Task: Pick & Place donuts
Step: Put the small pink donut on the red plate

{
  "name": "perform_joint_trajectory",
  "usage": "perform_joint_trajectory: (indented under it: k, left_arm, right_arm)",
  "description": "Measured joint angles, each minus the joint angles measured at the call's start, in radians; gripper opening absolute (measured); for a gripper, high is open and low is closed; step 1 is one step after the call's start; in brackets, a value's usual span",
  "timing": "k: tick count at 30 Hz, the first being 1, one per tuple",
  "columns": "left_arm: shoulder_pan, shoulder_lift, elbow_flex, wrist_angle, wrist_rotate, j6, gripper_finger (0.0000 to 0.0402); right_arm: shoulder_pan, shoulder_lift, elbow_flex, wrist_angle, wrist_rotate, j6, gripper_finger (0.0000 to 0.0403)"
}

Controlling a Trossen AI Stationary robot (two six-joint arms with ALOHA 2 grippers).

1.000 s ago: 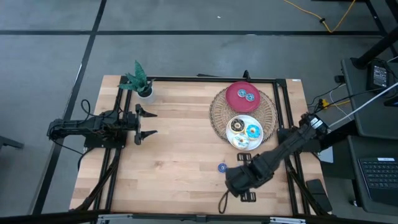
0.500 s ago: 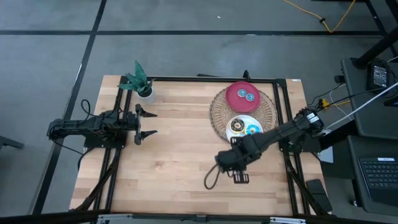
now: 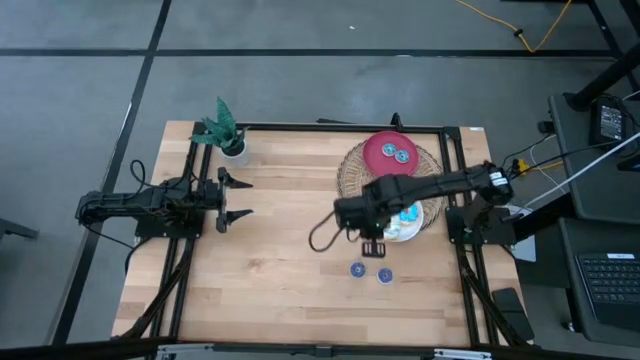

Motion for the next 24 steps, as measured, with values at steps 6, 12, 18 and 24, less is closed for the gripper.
perform_joint_trajectory:
  k: [6, 12, 18, 24]
  left_arm:
    - [0.000, 0.000, 0.000, 0.000, 0.000, 0.000, 0.0354]
    - [0.000, 0.000, 0.000, 0.000, 0.000, 0.000, 0.0353]
    - [0.000, 0.000, 0.000, 0.000, 0.000, 0.000, 0.0353]
    - [0.000, 0.000, 0.000, 0.000, 0.000, 0.000, 0.0354]
  right_arm:
    - [-0.093, 0.000, 0.036, -0.002, -0.006, -0.041, 0.0058]
    - [-0.174, 0.000, 0.061, -0.027, -0.008, -0.084, 0.0058]
    - [-0.244, 0.001, 0.099, -0.028, -0.008, -0.107, 0.0058]
    - [-0.314, 0.001, 0.149, -0.004, -0.008, -0.102, 0.0058]
